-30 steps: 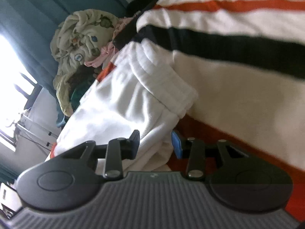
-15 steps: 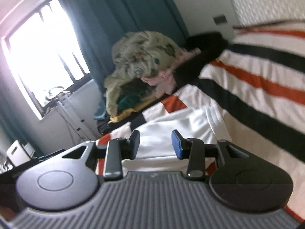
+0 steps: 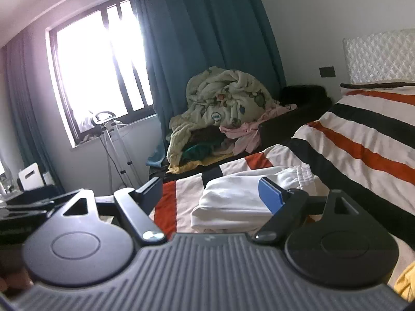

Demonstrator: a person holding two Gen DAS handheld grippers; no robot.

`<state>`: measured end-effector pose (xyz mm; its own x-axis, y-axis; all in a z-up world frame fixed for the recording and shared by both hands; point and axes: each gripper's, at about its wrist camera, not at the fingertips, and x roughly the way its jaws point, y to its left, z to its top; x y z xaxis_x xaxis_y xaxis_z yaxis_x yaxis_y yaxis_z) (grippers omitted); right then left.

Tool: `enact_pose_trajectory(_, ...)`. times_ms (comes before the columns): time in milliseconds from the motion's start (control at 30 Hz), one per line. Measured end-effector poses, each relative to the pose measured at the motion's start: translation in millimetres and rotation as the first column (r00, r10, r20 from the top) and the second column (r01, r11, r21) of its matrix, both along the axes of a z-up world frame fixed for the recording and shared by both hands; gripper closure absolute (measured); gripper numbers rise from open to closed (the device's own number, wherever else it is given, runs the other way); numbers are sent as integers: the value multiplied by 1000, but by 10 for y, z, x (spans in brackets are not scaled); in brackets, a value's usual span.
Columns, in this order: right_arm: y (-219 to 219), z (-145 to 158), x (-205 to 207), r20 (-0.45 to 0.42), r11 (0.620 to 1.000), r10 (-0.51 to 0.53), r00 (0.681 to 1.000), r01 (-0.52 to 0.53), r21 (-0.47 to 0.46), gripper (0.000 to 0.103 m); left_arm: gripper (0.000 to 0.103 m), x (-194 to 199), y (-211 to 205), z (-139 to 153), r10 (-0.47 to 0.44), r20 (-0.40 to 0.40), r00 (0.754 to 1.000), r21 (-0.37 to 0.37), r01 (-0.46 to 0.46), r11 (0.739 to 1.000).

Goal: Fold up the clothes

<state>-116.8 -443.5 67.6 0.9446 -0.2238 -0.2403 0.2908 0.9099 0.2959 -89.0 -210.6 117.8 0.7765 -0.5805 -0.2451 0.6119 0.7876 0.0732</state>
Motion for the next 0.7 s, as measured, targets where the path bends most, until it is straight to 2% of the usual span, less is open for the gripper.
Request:
enact_pose_trajectory(133,167,-139,-69,-2,1000,0,1000,0,-19,21,0,-83,202,-142,-2,-57,998,-67,-2,998)
enact_pose_trajectory(233,289,-261,-95,-5,999,-6,1000,6,-49,20,0,-69,296,-272,10,-77,997,-82,-16,996)
enact_pose_trajectory(400,411,-486,-98,0,996,-35,999,35,-85,20,0,-18,365,-446,30,-77,997,-82,-36,996)
enact_pose_trajectory(700,531,-823,99,-66,990,-75,995,67,-124,21,0,110,340,-707,37,-102,994,-59,-43,997)
